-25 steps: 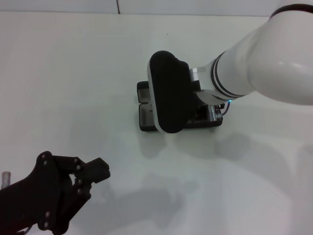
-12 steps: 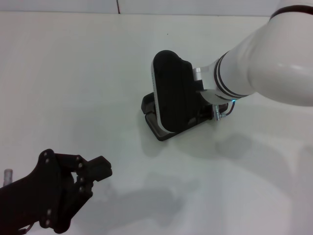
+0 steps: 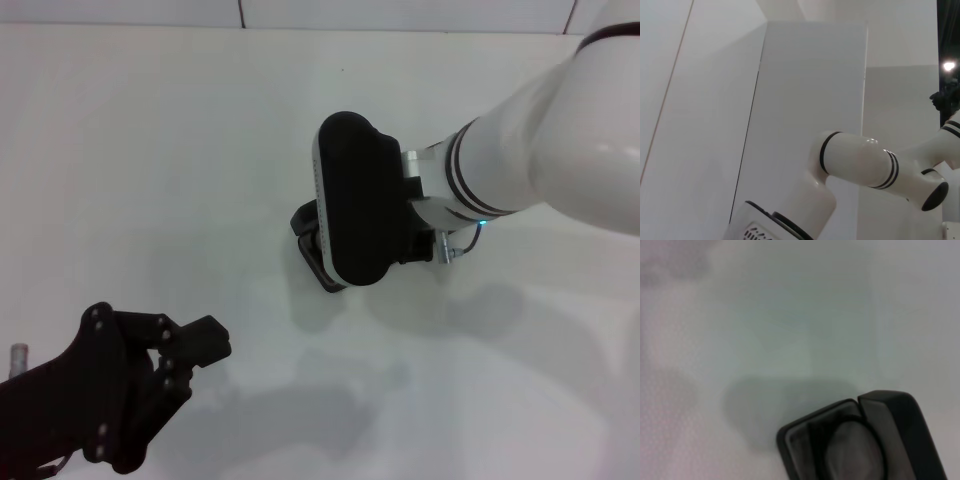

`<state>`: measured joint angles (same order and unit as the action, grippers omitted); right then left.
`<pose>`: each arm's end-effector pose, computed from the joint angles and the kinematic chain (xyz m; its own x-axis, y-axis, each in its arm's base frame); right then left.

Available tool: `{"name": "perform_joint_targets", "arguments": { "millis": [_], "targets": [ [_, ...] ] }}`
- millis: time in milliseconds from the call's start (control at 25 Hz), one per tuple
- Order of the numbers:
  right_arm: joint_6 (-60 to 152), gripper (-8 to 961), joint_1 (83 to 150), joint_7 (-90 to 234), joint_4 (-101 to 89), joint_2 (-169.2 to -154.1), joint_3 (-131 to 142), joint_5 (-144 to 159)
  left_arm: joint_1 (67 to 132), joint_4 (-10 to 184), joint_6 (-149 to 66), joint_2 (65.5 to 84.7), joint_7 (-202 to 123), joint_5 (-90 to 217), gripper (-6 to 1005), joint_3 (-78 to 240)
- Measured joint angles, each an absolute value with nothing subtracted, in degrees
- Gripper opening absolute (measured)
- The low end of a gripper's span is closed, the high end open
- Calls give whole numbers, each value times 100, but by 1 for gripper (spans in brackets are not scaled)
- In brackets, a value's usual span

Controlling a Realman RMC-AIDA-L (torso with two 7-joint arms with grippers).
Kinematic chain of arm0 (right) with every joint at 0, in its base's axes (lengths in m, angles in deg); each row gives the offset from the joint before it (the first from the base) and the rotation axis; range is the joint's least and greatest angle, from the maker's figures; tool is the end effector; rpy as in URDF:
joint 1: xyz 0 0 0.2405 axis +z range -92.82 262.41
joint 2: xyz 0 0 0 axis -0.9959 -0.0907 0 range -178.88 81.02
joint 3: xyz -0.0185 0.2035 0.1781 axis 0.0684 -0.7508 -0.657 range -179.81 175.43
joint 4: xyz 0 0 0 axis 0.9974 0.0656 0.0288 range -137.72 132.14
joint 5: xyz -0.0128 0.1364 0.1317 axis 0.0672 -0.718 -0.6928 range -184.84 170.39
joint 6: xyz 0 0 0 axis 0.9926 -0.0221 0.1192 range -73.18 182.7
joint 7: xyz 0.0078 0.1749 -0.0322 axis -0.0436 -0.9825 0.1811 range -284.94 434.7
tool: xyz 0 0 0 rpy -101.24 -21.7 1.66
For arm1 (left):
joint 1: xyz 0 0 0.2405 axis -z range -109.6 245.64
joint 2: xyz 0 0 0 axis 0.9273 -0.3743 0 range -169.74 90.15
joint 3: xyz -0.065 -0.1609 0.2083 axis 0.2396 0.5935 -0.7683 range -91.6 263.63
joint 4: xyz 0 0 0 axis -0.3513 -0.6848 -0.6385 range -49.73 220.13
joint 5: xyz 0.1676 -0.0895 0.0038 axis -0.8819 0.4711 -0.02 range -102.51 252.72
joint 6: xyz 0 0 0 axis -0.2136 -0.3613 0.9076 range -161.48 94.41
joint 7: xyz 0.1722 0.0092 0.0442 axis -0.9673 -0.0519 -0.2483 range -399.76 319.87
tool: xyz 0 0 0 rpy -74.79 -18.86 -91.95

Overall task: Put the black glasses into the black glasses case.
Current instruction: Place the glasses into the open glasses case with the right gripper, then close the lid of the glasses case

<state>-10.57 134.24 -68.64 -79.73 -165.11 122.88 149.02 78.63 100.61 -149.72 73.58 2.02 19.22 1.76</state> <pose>0.1140 0.3578 -0.1325 0.7890 0.2320 0.5689 0.4393 -0.8604 -0.2583 -0.2496 0.1777 -0.0104 0.4320 0.0344 0.9012 0.2732 -0.9573 -0.0945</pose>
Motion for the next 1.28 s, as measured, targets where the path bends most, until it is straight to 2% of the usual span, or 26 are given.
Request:
{"name": "perform_joint_targets", "arguments": {
  "millis": [560, 960, 1280],
  "targets": [
    [-1438, 163, 12864, -6829, -8726, -16512, 11886, 15036, 7952, 10057, -14972, 7367, 224, 1922, 49, 197],
    [-2363, 169, 11539, -5441, -9702, -16479, 9797, 12393, 8343, 10058, -14937, 7252, 594, 1968, 49, 215],
    [-3404, 174, 10563, -3966, -9474, -16497, 7619, 10095, 8709, 10051, -14360, 7117, 1310, 2016, 49, 388]
  ]
}}
